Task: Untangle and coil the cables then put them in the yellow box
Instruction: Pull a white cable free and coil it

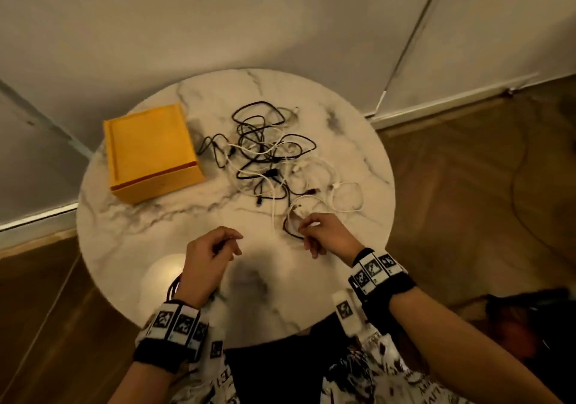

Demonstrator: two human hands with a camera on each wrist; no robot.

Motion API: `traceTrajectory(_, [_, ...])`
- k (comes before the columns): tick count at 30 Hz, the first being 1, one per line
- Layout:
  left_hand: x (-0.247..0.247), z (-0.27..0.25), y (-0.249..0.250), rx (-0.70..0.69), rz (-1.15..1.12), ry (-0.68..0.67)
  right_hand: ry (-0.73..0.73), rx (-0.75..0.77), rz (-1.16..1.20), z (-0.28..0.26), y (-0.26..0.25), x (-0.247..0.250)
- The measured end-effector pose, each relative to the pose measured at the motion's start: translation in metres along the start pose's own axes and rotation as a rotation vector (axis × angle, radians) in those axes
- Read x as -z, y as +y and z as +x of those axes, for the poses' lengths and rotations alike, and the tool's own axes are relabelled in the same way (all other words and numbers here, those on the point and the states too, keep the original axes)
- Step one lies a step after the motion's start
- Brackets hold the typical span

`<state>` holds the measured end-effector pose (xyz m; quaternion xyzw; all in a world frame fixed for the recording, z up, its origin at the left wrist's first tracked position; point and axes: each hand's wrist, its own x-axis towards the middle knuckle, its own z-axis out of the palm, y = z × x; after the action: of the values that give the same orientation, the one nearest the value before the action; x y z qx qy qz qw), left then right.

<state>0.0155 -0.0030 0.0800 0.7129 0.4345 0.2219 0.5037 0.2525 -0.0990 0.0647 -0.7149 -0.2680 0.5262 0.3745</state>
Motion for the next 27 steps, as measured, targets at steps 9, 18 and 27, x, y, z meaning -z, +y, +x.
traceTrajectory(9, [-0.067, 0.082, 0.017, 0.088, 0.388, -0.374, -0.026, -0.173, -0.219, -0.016, 0.059, 0.035])
traceTrajectory(18, [-0.113, 0.11, 0.003, 0.184, 0.804, -0.372, -0.007, -0.318, 0.013, 0.001, 0.058, 0.038])
traceTrajectory(27, [-0.05, 0.103, 0.039, 0.071, 0.017, -0.112, -0.02, -0.308, 0.003, 0.007, 0.063, 0.039])
